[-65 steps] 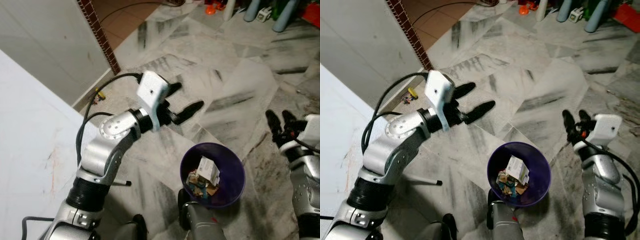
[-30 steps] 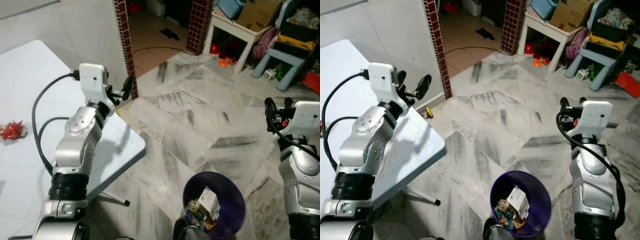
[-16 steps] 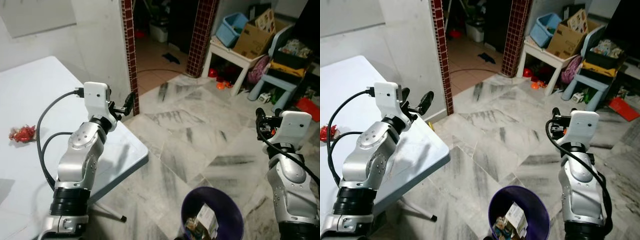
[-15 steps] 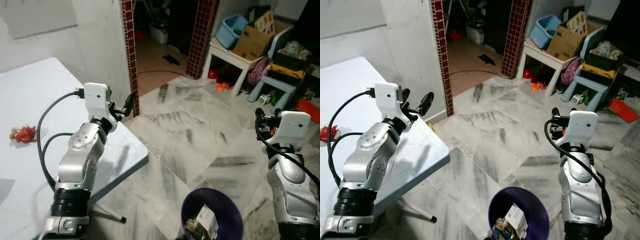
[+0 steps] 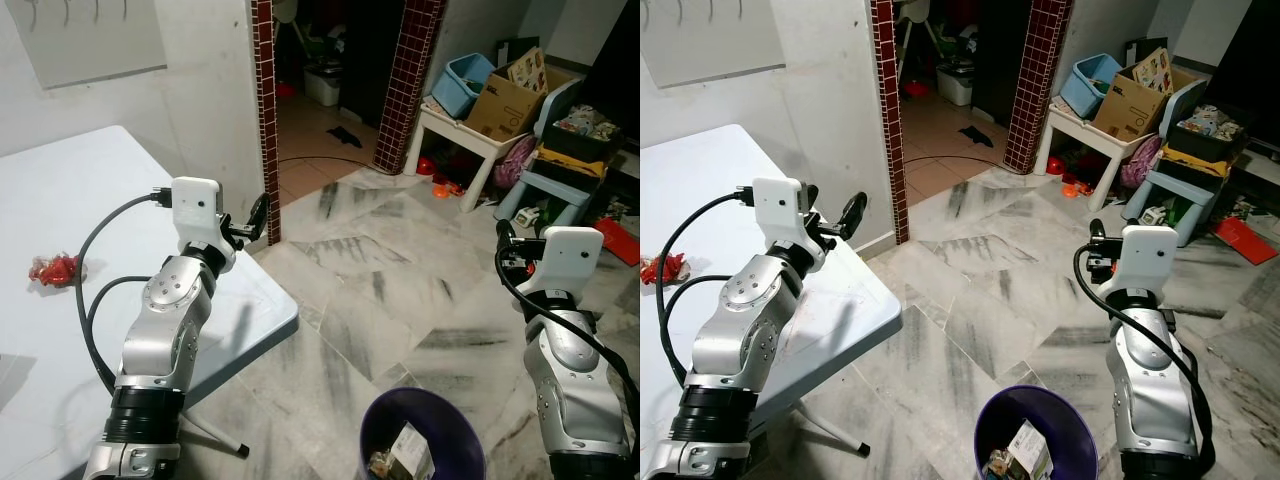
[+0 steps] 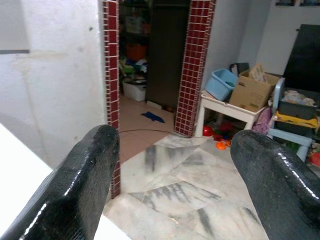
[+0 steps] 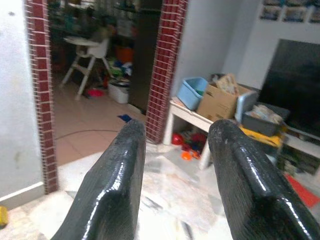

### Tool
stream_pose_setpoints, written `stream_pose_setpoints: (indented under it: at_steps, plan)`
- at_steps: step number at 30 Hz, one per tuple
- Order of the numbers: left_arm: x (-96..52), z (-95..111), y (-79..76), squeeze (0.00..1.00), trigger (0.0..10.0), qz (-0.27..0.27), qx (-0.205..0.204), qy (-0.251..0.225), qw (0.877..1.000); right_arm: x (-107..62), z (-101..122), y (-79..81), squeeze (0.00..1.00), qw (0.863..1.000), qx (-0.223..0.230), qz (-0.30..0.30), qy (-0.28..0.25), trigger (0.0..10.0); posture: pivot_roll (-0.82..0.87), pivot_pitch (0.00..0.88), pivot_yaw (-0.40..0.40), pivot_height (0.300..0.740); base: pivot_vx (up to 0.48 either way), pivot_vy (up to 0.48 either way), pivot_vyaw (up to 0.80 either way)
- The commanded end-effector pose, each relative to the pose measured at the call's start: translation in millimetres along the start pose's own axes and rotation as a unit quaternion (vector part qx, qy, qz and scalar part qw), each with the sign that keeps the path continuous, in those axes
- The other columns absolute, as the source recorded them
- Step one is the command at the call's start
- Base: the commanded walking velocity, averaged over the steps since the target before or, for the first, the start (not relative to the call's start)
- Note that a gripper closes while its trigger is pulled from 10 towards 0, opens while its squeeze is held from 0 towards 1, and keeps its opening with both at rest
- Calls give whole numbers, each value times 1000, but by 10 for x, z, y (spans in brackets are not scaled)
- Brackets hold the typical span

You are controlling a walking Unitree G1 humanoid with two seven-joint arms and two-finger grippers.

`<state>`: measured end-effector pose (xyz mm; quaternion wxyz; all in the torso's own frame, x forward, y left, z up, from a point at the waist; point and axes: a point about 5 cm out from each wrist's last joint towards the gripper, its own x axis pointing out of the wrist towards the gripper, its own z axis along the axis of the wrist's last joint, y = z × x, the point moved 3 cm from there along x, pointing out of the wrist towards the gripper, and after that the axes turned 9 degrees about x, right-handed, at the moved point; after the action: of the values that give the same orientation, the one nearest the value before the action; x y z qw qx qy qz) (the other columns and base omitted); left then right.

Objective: Picking trash to rubbish bin

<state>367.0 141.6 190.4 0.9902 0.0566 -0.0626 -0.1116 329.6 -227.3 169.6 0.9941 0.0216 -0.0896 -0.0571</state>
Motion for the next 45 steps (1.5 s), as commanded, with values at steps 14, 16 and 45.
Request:
stream_pose_setpoints:
  at_steps: [14,16,45]
  plan:
    - [-10,-47,337,0,10000,67,15,48,996,71,47,30,0,999,-23,31,0,10000,-8,0,-74,740,0,0,57]
    - [-24,-43,355,0,10000,76,11,47,996,76,44,25,0,999,-28,32,1,10000,-6,0,-76,740,0,0,400]
    - [-34,-29,169,0,10000,52,24,36,998,75,1,63,0,999,-18,47,10,10000,-1,0,-75,740,0,0,800]
